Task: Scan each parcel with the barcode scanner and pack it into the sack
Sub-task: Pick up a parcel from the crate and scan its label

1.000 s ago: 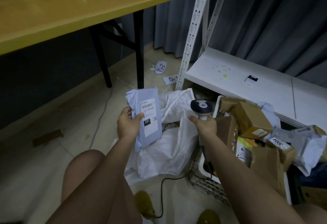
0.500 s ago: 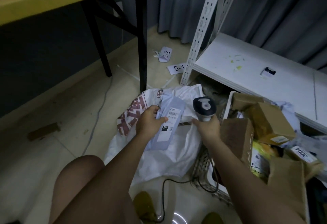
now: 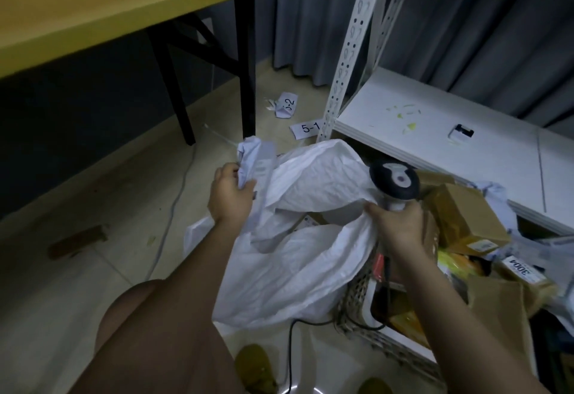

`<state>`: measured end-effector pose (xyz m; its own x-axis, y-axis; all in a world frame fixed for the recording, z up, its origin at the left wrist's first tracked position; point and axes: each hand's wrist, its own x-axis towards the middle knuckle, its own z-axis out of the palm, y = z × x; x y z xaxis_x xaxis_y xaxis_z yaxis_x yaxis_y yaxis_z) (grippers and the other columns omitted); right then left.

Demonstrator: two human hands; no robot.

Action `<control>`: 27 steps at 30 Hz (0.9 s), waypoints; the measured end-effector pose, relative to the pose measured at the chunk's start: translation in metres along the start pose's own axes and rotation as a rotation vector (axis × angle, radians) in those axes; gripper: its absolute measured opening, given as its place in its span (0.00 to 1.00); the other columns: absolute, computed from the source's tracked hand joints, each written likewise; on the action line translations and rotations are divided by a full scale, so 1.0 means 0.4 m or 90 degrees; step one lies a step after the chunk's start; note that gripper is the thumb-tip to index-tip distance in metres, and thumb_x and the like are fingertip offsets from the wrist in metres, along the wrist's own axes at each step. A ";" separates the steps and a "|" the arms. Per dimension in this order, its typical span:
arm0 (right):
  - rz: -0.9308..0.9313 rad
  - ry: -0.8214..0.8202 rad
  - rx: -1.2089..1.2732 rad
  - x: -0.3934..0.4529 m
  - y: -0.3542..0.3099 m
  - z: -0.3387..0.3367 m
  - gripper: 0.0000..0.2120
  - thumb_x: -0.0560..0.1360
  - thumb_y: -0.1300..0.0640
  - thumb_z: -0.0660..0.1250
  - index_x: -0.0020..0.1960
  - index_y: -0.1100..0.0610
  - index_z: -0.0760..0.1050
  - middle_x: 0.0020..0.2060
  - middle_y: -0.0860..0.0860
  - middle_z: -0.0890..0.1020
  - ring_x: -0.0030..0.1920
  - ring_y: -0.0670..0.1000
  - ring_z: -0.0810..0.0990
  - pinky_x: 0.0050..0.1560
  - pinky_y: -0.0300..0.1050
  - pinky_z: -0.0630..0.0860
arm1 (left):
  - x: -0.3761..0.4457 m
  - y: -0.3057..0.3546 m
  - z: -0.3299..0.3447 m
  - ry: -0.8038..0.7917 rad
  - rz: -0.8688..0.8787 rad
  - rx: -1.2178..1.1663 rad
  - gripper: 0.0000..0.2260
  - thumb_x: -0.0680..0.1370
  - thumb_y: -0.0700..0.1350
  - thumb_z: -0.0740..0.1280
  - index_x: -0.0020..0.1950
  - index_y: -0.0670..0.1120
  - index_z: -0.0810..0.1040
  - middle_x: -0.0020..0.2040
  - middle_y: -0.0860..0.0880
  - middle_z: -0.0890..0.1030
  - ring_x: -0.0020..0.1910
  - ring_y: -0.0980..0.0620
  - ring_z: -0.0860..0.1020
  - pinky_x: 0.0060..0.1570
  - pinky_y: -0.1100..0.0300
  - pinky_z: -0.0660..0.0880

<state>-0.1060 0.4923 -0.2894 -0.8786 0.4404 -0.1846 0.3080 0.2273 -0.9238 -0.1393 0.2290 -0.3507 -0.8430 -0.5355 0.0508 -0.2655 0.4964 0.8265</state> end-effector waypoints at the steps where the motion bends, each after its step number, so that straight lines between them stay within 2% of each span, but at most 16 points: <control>1: 0.000 -0.009 -0.004 -0.001 0.003 0.009 0.24 0.69 0.58 0.77 0.63 0.59 0.75 0.55 0.53 0.81 0.56 0.54 0.80 0.56 0.48 0.76 | -0.020 0.013 0.000 -0.019 -0.006 -0.057 0.12 0.73 0.47 0.72 0.54 0.48 0.74 0.54 0.47 0.79 0.50 0.45 0.78 0.48 0.52 0.76; 3: -0.003 -0.029 -0.008 -0.007 0.007 0.027 0.23 0.69 0.58 0.77 0.62 0.59 0.75 0.55 0.54 0.81 0.56 0.55 0.80 0.58 0.52 0.77 | -0.055 0.033 0.007 -0.095 -0.022 -0.175 0.13 0.73 0.45 0.74 0.53 0.48 0.73 0.52 0.47 0.80 0.48 0.46 0.79 0.49 0.52 0.77; 5: 0.005 -0.039 0.003 -0.014 0.010 0.035 0.23 0.69 0.59 0.77 0.62 0.58 0.74 0.55 0.54 0.80 0.56 0.56 0.79 0.59 0.55 0.77 | -0.082 0.046 0.019 -0.221 -0.014 -0.230 0.12 0.73 0.40 0.74 0.51 0.47 0.73 0.49 0.48 0.79 0.47 0.48 0.79 0.47 0.56 0.77; 7: 0.006 -0.043 0.013 -0.026 0.010 0.028 0.23 0.69 0.62 0.76 0.62 0.57 0.73 0.54 0.54 0.81 0.56 0.56 0.79 0.58 0.55 0.77 | -0.093 0.050 0.037 -0.325 0.027 -0.136 0.12 0.74 0.41 0.73 0.52 0.46 0.73 0.48 0.50 0.78 0.46 0.50 0.78 0.45 0.61 0.75; 8: 0.003 -0.042 0.005 -0.034 0.010 0.019 0.22 0.70 0.62 0.75 0.61 0.58 0.74 0.53 0.54 0.81 0.55 0.56 0.80 0.57 0.53 0.77 | -0.090 0.047 0.049 -0.340 0.049 -0.045 0.12 0.74 0.43 0.73 0.55 0.46 0.74 0.50 0.50 0.78 0.49 0.49 0.78 0.47 0.60 0.75; 11: -0.021 -0.044 -0.024 -0.051 0.011 -0.024 0.18 0.71 0.63 0.74 0.59 0.60 0.75 0.49 0.52 0.81 0.51 0.53 0.80 0.49 0.46 0.74 | -0.064 0.044 0.090 -0.294 0.096 0.189 0.14 0.75 0.44 0.70 0.60 0.46 0.74 0.59 0.46 0.77 0.57 0.43 0.77 0.52 0.54 0.73; 13: -0.043 -0.026 -0.029 -0.056 0.008 -0.051 0.17 0.71 0.64 0.73 0.58 0.59 0.75 0.47 0.49 0.80 0.48 0.50 0.78 0.48 0.45 0.73 | -0.044 0.049 0.112 -0.228 0.127 0.285 0.12 0.77 0.40 0.65 0.61 0.45 0.74 0.61 0.43 0.76 0.59 0.41 0.75 0.53 0.52 0.72; 15: -0.042 -0.005 -0.023 -0.047 0.013 -0.072 0.18 0.71 0.64 0.73 0.59 0.60 0.76 0.48 0.50 0.80 0.49 0.51 0.79 0.49 0.47 0.74 | -0.021 0.048 0.121 -0.157 0.125 0.332 0.14 0.78 0.38 0.62 0.63 0.44 0.73 0.62 0.42 0.73 0.62 0.40 0.72 0.54 0.49 0.72; 21: -0.033 0.040 -0.019 -0.021 0.033 -0.090 0.18 0.71 0.65 0.72 0.59 0.58 0.74 0.50 0.51 0.80 0.51 0.53 0.79 0.53 0.49 0.76 | 0.038 -0.003 0.073 -0.030 -0.010 0.249 0.15 0.77 0.39 0.64 0.63 0.41 0.70 0.63 0.39 0.70 0.64 0.38 0.69 0.54 0.45 0.71; 24: -0.028 0.041 -0.018 -0.012 0.041 -0.074 0.16 0.71 0.64 0.72 0.56 0.55 0.73 0.49 0.51 0.80 0.50 0.52 0.79 0.53 0.50 0.77 | 0.035 -0.037 0.051 -0.022 -0.026 0.188 0.15 0.77 0.41 0.66 0.62 0.40 0.71 0.62 0.38 0.70 0.61 0.37 0.71 0.53 0.45 0.71; 27: -0.037 0.033 -0.024 -0.007 0.044 -0.059 0.16 0.71 0.64 0.72 0.56 0.56 0.74 0.50 0.51 0.79 0.50 0.51 0.78 0.52 0.48 0.75 | -0.007 -0.056 0.049 -0.050 -0.005 0.103 0.13 0.75 0.43 0.69 0.56 0.39 0.72 0.58 0.38 0.73 0.54 0.37 0.75 0.48 0.49 0.71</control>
<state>-0.0896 0.5155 -0.2972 -0.8758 0.4692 -0.1130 0.2718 0.2861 -0.9188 -0.1402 0.2326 -0.3803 -0.8732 -0.4873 -0.0040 -0.3379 0.5996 0.7255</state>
